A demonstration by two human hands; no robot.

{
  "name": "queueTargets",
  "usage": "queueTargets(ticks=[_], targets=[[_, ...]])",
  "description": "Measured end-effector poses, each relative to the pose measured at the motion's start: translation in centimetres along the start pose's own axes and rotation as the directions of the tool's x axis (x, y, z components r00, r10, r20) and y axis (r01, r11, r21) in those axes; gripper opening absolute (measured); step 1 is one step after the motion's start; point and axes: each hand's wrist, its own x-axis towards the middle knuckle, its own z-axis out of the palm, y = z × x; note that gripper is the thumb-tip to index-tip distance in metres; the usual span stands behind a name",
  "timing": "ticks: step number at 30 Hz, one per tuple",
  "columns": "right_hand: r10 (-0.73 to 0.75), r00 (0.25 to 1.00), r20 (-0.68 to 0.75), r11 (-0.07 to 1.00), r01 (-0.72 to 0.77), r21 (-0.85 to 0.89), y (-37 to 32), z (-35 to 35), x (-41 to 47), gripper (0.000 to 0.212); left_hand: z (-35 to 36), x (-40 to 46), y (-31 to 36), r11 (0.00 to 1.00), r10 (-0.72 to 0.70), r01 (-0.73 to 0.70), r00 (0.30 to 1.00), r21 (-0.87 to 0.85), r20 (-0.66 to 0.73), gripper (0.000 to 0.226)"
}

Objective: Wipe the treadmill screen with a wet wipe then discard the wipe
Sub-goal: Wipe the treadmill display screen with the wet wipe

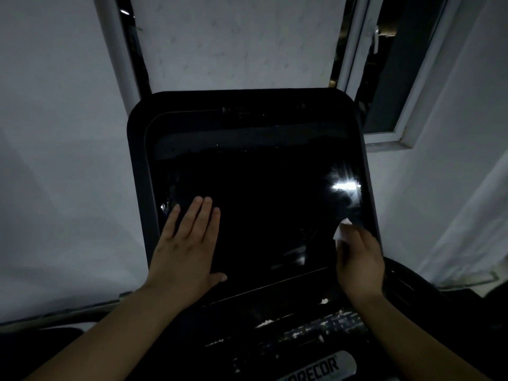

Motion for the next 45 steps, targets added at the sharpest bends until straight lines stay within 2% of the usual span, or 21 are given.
queueTargets(ticks=[3,7,11,17,21,30,39,45], targets=[[-0.052,0.998,0.035,0.996,0.054,-0.064,-0.1,-0.7,1.1,0.025,-0.3,0.1,0.0,1.000,-0.002,0.002,1.000,-0.025,0.000,0.133],[-0.152,0.979,0.137,0.977,0.170,-0.128,-0.2,-2.3,3.3,0.033,-1.6,0.3,0.2,0.998,0.014,-0.014,1.000,-0.058,-0.012,0.128],[-0.233,0.962,0.145,0.959,0.252,-0.130,-2.3,-4.1,5.8,0.017,-4.4,1.4,0.3,0.987,0.034,-0.038,0.999,-0.157,-0.029,0.121],[-0.329,0.930,0.164,0.925,0.352,-0.142,-6.2,-8.5,8.9,0.023,-10.1,3.4,0.5,0.979,0.020,-0.026,0.999,-0.204,-0.033,0.119],[-0.319,0.931,0.175,0.921,0.349,-0.175,-7.9,-11.7,10.5,0.031,-13.1,4.1,1.2,0.976,0.033,-0.037,0.999,-0.214,-0.024,0.119],[-0.351,0.929,0.119,0.925,0.364,-0.107,-8.1,-17.7,11.3,0.031,-17.9,3.3,4.2,0.984,0.032,-0.023,0.998,-0.176,0.046,0.119],[-0.378,0.909,0.178,0.917,0.393,-0.061,-5.8,-22.7,9.8,0.030,-20.6,2.5,8.9,0.983,-0.065,0.082,0.992,-0.163,0.105,0.121],[-0.404,0.883,0.240,0.904,0.426,-0.045,-2.8,-25.3,7.9,0.032,-22.9,0.4,13.8,0.985,-0.074,0.092,0.990,-0.148,0.122,0.118]])
